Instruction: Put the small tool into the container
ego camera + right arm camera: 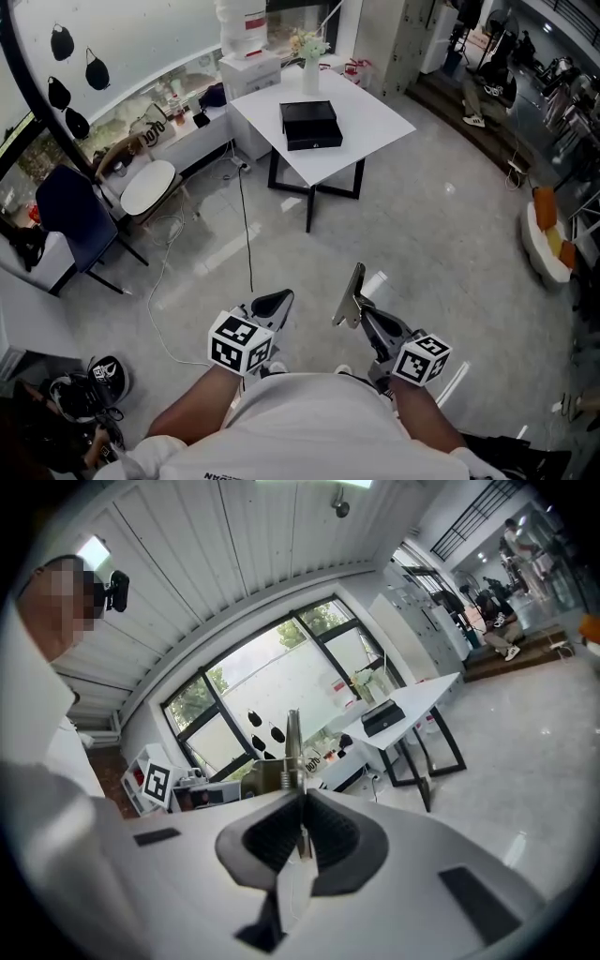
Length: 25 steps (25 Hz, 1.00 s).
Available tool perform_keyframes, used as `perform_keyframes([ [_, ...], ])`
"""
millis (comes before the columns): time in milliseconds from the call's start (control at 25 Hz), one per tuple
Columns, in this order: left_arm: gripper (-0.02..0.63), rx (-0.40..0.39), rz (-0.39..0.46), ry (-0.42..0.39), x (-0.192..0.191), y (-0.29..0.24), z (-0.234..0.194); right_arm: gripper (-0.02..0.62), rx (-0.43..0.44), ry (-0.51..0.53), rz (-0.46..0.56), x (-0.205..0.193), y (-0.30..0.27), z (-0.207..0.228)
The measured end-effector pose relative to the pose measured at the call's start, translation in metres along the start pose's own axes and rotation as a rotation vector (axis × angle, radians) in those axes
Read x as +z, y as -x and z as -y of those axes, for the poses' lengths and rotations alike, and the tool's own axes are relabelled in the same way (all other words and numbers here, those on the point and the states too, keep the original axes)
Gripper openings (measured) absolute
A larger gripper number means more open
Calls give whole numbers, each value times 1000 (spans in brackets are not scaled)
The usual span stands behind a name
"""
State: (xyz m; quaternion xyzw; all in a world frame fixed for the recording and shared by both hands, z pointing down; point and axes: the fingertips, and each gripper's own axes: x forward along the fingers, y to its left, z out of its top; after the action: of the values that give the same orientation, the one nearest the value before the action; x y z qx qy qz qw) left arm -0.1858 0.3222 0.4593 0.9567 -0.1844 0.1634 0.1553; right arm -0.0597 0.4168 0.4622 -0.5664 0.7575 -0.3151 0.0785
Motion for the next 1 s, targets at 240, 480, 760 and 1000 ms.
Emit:
perform_keyframes([
  [240,9,-9,-6,-14,0,20,-19,12,-18,-1,6,-8,-16,-21],
  [480,9,-16,-27,-10,-17,39,-41,12,-53,-6,19,-15,-32,-31],
  [760,9,-10,-33,31,-25,38,-58,14,-68,-26,12,-13,-44,-28],
  [1000,9,-1,-45,42,-15,7,-71,14,-54,-50,6,6,-65,1],
])
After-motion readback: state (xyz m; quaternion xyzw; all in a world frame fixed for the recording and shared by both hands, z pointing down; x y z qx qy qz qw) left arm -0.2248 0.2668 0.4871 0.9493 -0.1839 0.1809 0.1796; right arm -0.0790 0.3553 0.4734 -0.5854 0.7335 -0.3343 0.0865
